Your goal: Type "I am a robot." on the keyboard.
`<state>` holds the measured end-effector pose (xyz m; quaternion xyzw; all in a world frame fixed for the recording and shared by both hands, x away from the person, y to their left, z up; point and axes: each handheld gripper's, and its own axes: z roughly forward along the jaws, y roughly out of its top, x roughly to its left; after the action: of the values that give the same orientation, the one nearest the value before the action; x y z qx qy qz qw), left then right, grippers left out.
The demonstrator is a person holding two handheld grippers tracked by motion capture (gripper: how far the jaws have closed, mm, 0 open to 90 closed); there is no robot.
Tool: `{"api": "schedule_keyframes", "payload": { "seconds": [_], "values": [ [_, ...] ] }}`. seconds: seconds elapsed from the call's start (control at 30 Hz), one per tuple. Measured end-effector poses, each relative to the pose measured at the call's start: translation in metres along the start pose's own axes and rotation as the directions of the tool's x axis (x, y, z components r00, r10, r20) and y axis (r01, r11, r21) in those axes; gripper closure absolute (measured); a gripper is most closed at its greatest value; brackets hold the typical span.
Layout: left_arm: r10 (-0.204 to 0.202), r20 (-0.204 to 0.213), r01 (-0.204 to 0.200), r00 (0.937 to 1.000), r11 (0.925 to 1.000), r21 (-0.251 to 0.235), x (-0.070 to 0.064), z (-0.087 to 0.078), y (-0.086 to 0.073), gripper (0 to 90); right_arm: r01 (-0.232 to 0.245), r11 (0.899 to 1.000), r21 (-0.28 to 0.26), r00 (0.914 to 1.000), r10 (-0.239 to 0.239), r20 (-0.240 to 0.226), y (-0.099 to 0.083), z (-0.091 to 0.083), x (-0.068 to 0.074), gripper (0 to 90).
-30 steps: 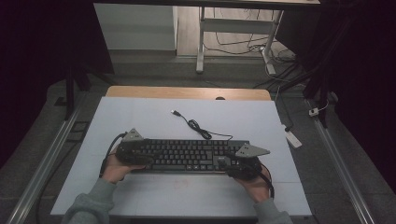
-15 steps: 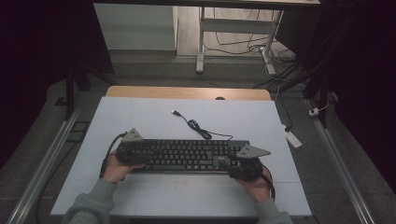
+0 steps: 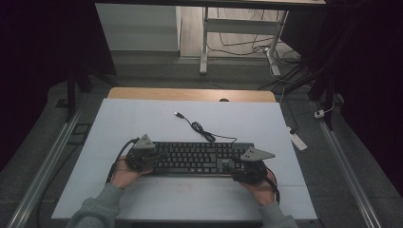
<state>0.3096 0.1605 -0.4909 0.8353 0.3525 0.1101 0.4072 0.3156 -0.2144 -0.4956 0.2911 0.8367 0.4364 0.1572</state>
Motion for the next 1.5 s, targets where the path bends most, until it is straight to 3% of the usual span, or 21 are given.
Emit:
{"api": "schedule_keyframes", "payload": {
  "seconds": [0.3, 0.73, 1.5],
  "values": [
    [0.034, 0.018, -0.035, 0.9993, 0.9975, 0.061, -0.011, 0.016, 0.001, 89.0, 0.000, 1.000, -0.004, 1.0000, 0.000, 0.001, 0.000, 0.001, 0.001, 49.7],
    [0.053, -0.003, -0.052, 0.9986, 0.9906, 0.126, -0.016, 0.030, -0.002, 88.9, 0.005, 1.000, -0.001, 1.0000, -0.005, 0.004, 0.000, 0.001, 0.001, 49.7],
    [0.038, -0.030, -0.033, 0.9988, 0.9884, 0.148, -0.014, 0.038, -0.006, 88.9, 0.006, 1.000, -0.001, 1.0000, -0.006, 0.005, 0.001, 0.001, 0.002, 49.7]
  ]
}}
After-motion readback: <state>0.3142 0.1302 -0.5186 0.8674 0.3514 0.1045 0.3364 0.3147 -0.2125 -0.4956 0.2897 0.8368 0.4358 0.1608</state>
